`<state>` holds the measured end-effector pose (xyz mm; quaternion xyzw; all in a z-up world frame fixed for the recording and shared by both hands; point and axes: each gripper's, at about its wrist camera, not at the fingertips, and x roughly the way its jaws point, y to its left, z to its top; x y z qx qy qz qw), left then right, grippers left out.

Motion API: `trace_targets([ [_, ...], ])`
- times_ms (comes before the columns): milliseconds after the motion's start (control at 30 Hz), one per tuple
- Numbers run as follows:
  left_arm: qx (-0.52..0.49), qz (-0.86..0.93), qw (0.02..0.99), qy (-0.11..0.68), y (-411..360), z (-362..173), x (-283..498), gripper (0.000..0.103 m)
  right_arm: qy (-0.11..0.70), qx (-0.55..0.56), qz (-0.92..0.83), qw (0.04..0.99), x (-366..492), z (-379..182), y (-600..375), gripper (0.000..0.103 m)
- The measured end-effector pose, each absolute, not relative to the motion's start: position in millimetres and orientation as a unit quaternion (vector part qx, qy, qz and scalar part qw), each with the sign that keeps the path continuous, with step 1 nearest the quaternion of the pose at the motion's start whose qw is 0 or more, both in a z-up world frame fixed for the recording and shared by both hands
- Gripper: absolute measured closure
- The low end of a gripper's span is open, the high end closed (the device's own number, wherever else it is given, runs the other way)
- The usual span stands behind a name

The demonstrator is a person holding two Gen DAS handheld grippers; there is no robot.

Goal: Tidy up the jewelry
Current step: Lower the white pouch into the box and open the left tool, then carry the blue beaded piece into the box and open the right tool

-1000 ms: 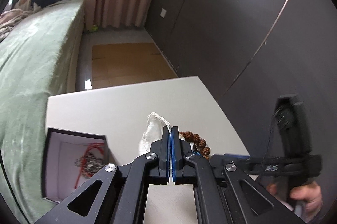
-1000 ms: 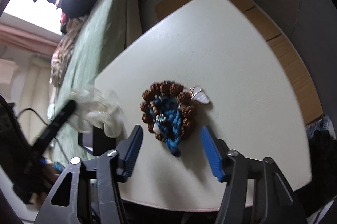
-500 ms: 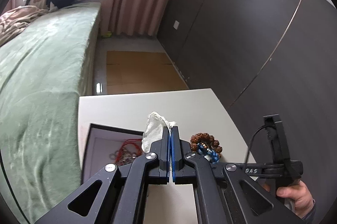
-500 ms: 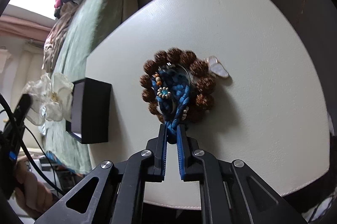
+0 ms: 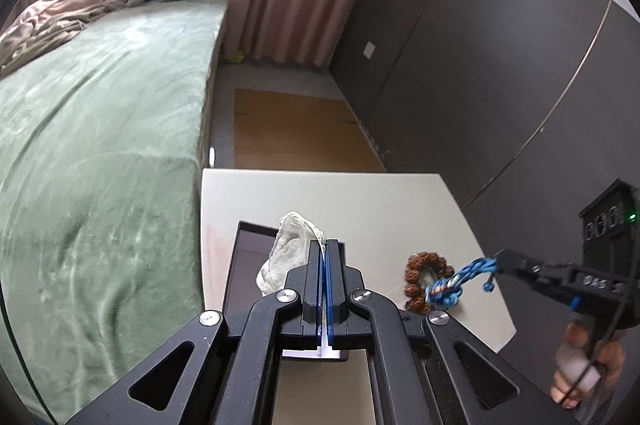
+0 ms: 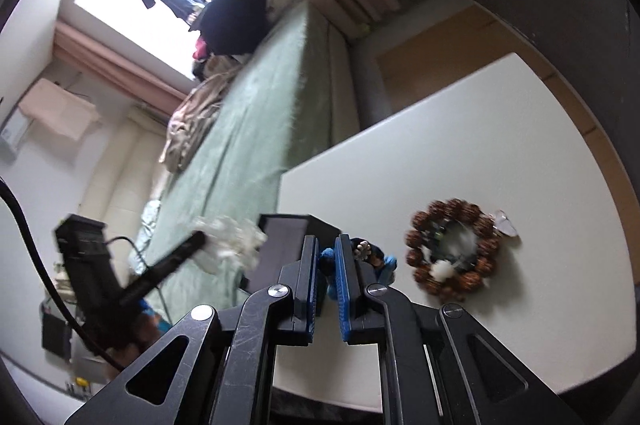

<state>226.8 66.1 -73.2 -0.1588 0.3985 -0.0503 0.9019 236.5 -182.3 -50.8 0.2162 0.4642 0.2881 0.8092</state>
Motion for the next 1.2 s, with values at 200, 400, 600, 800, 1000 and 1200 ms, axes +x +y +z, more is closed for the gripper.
trace_targets([
  [200,-0.160,-0.053,0.890,0.424,67,-90,240,0.103,0.461,0.217,0.296,0.808,241,-53,-169,0.093],
  [400,-0.177,-0.061,0.867,0.462,62,-110,258,0.102,0.464,0.219,0.297,0.805,242,-55,-167,0.093],
  [600,-0.202,-0.053,0.848,0.488,70,-117,263,0.052,0.465,0.221,0.318,0.796,243,-57,-154,0.093],
  [800,-0.217,-0.034,0.870,0.442,88,-95,249,0.026,0.457,0.227,0.353,0.784,239,-55,-129,0.093],
  [1000,-0.253,-0.012,0.869,0.425,114,-89,239,0.026,0.458,0.223,0.380,0.772,238,-59,-96,0.093],
  [1200,-0.266,0.003,0.873,0.409,131,-84,234,0.026,0.472,0.199,0.372,0.774,241,-67,-69,0.093],
])
